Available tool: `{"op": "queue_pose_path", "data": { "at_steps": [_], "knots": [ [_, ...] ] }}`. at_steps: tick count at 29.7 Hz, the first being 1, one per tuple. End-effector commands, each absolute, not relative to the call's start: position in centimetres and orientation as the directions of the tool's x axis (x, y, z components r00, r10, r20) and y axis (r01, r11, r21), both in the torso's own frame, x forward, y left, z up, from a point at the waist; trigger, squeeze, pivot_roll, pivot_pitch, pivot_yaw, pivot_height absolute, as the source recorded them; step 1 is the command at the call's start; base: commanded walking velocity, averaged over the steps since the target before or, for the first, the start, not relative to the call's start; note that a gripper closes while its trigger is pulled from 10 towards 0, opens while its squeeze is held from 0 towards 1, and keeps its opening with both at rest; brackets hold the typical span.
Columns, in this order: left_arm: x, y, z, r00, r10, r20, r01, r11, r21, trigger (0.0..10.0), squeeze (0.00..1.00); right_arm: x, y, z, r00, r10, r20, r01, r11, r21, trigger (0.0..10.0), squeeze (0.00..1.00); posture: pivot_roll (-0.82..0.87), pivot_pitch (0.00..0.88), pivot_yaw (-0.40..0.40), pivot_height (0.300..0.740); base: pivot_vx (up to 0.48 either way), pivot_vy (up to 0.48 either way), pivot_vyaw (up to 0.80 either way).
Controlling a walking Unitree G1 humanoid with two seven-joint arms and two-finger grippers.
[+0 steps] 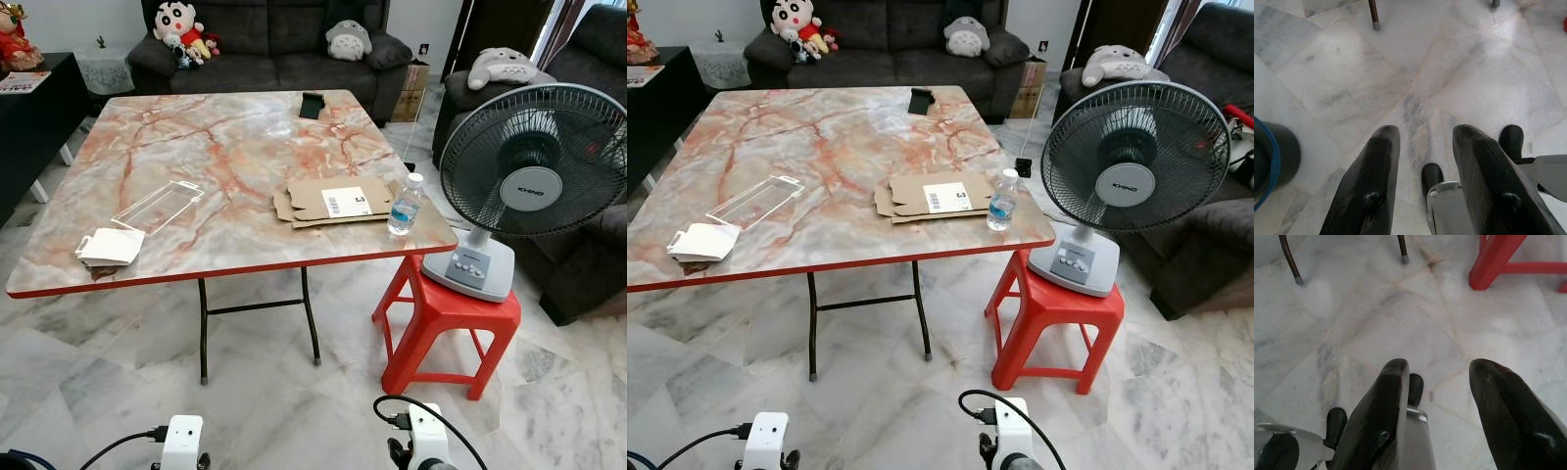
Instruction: Picking trash to rubbish bin
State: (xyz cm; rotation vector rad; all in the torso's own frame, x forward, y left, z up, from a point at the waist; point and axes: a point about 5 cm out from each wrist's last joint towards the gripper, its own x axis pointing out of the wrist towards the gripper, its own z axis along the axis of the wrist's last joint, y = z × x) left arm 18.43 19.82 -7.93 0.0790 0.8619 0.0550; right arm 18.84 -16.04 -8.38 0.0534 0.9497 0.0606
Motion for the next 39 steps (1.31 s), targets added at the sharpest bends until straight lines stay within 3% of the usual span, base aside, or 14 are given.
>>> {"op": "queue_pose_path", "data": {
  "at_steps": [1, 11, 14, 17, 29, 39],
  "knots": [
    [19.0, 19.9, -7.6, 0.671, 0.088, -0.736, -0.003, 0.993, 0.116, 10.0, 0.00, 19.6, -15.9, -7.9, 0.608, 0.079, -0.790, -0.032, 0.997, 0.075, 10.0, 0.00, 0.04, 0.000, -0.044, 0.740, 0.000, 0.000, 0.00],
    [21.7, 21.0, -5.2, 0.805, 0.176, -0.567, -0.067, 0.976, 0.208, 10.0, 0.00, 23.1, -16.7, -5.6, 0.733, 0.097, -0.673, -0.102, 0.994, 0.032, 10.0, 0.00, 0.03, 0.000, -0.035, 0.740, 0.000, 0.000, 0.00],
    [22.9, 21.3, -3.6, 0.879, 0.188, -0.438, -0.105, 0.973, 0.207, 10.0, 0.00, 26.0, -16.4, -3.1, 0.835, 0.149, -0.529, -0.148, 0.988, 0.044, 10.0, 0.00, 0.02, 0.000, -0.030, 0.740, 0.000, 0.000, 0.00],
    [23.3, 21.0, -2.9, 0.911, 0.181, -0.372, -0.109, 0.972, 0.206, 10.0, 0.00, 27.2, -15.9, -1.8, 0.872, 0.183, -0.453, -0.178, 0.983, 0.055, 10.0, 0.00, 0.02, 0.000, -0.027, 0.740, 0.000, 0.000, 0.00],
    [24.9, 21.1, 1.0, 0.983, 0.156, -0.093, -0.128, 0.959, 0.253, 10.0, 0.00, 30.2, -13.4, 2.7, 0.943, 0.286, -0.168, -0.276, 0.958, 0.079, 10.0, 0.00, 0.02, 0.000, -0.028, 0.740, 0.000, 0.000, 0.00],
    [28.9, 18.4, 6.3, 0.989, 0.051, 0.137, -0.086, 0.960, 0.266, 10.0, 0.00, 32.5, -11.5, 6.6, 0.940, 0.340, 0.009, -0.340, 0.937, 0.087, 10.0, 0.00, 0.02, 0.000, -0.033, 0.740, 0.000, 0.000, 0.00]
  ]
}}
